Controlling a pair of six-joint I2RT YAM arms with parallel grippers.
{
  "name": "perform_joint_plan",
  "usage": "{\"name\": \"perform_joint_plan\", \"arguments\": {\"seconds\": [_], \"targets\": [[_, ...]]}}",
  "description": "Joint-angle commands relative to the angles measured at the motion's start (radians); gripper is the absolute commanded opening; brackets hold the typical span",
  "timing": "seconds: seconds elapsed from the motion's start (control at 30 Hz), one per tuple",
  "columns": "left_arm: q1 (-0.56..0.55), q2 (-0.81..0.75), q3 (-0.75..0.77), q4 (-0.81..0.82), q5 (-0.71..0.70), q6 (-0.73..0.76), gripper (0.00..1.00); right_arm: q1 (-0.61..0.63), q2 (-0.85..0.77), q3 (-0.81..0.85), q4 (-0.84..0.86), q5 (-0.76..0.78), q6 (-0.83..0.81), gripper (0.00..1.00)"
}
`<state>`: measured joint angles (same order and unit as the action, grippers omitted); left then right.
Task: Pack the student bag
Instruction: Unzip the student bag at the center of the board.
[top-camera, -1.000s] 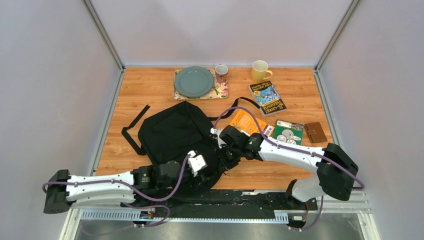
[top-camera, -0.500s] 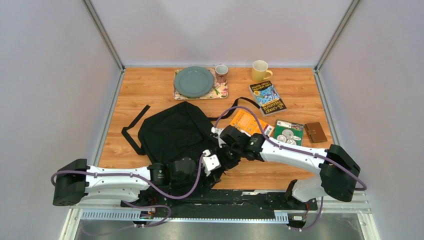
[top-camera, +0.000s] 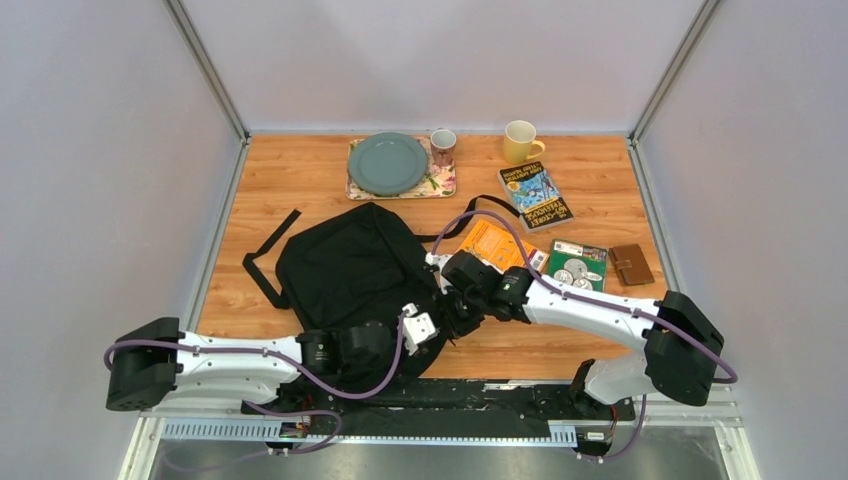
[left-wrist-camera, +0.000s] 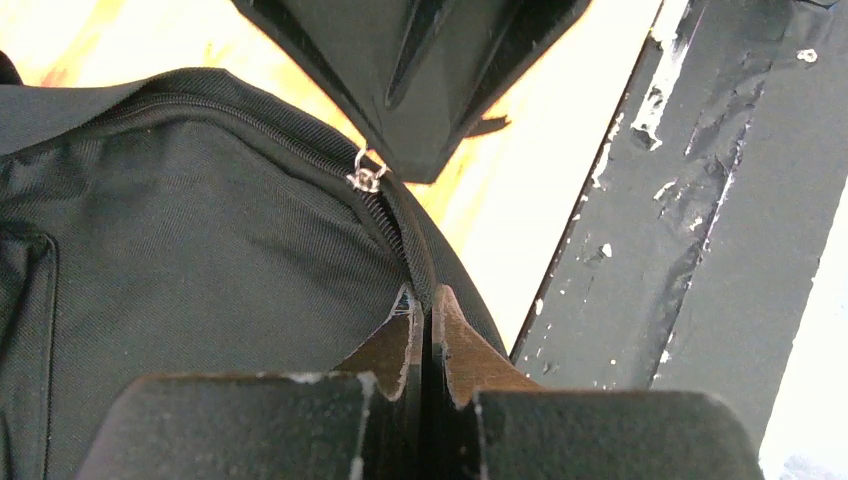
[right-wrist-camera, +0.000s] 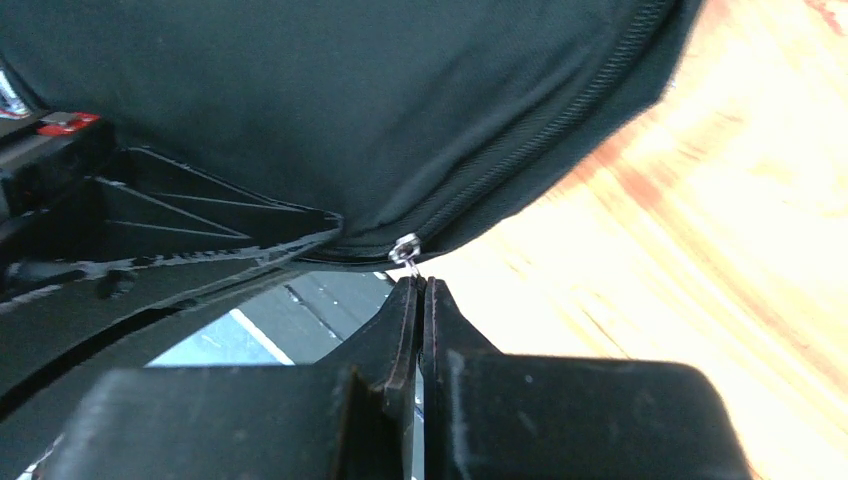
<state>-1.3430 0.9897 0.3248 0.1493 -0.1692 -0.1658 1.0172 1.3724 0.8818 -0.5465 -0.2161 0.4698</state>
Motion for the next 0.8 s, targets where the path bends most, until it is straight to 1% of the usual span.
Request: {"name": "perform_joint_plan", "arguments": {"seconds": [0.0, 0.07, 0.17, 0.3, 0.43, 0.63, 0.77], "targets": [[0.002, -0.045, -0.046, -0.042, 0.025, -0.043, 0.00, -0.051, -0.004, 0.037, -0.047, 0.099, -0.026, 0.00], [0.002, -0.071, -0.075, -0.085, 0.077, -0.054, 0.00, -0.104, 0.004, 0.052, -0.050, 0.133, -0.034, 0.00], [0.001, -0.127, -0.119, -0.102, 0.123, -0.089, 0.00, -0.164, 0.034, 0.104, -0.033, 0.103, -0.063, 0.00], [0.001, -0.201, -0.151, -0.129, 0.149, -0.103, 0.00, -0.210, 0.112, 0.177, -0.032, 0.096, -0.120, 0.00], [0.001, -0.240, -0.147, -0.207, 0.163, -0.103, 0.00, -0.256, 0.162, 0.246, -0.041, 0.118, -0.143, 0.00], [0.001, -0.215, -0.155, -0.206, 0.230, -0.130, 0.00, -0.313, 0.220, 0.302, -0.001, 0.130, -0.128, 0.00], [-0.005, -0.201, -0.155, -0.226, 0.221, -0.130, 0.00, -0.344, 0.226, 0.309, 0.037, 0.144, -0.085, 0.00]]}}
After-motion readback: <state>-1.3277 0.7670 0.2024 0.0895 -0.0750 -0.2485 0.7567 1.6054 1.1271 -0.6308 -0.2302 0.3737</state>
